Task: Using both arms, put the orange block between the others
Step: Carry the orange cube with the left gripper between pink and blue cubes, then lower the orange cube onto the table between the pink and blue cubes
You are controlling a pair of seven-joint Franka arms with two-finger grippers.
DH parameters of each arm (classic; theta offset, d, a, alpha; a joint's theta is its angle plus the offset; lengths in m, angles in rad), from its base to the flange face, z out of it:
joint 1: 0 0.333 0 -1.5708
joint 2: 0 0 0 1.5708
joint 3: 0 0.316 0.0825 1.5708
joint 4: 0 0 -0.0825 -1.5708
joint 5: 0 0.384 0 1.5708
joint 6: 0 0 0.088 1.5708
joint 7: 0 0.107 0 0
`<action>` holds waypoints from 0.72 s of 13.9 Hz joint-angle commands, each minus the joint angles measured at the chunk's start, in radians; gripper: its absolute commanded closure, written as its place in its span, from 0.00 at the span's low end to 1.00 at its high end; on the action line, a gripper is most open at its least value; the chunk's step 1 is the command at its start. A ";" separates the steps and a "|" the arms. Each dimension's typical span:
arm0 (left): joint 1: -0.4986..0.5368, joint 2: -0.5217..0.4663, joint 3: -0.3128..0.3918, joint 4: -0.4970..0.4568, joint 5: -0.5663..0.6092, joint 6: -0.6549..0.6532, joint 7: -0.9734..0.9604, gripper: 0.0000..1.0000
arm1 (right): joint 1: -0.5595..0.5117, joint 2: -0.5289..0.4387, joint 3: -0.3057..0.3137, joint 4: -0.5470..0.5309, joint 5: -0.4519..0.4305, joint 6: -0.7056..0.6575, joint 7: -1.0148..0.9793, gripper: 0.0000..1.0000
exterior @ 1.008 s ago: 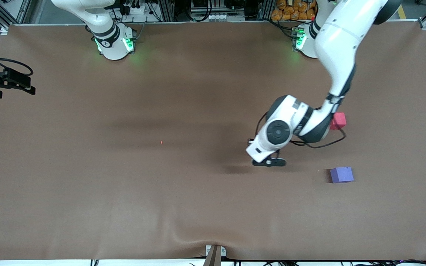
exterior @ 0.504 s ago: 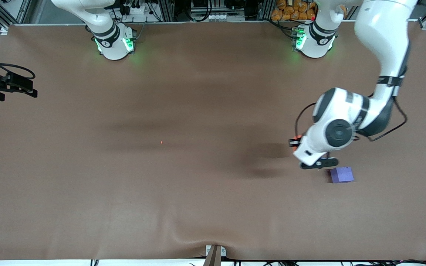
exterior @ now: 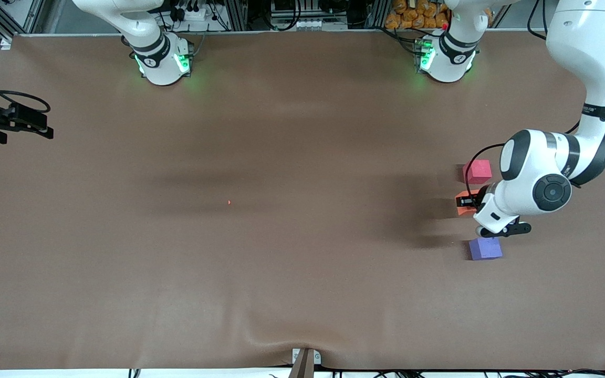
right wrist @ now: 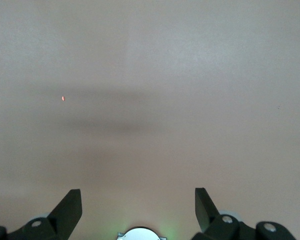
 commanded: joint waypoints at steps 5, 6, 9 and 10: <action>0.096 -0.014 -0.011 -0.123 0.132 0.149 0.004 0.96 | -0.009 -0.009 0.006 0.004 -0.023 -0.005 -0.005 0.00; 0.107 -0.003 -0.011 -0.121 0.135 0.166 0.011 0.96 | -0.009 -0.009 0.007 0.004 -0.021 -0.005 -0.005 0.00; 0.134 0.031 -0.013 -0.110 0.135 0.197 0.053 0.95 | -0.009 -0.010 0.007 0.004 -0.023 -0.005 -0.005 0.00; 0.134 0.035 -0.013 -0.107 0.135 0.206 0.058 0.95 | -0.009 -0.010 0.006 0.004 -0.025 -0.005 -0.005 0.00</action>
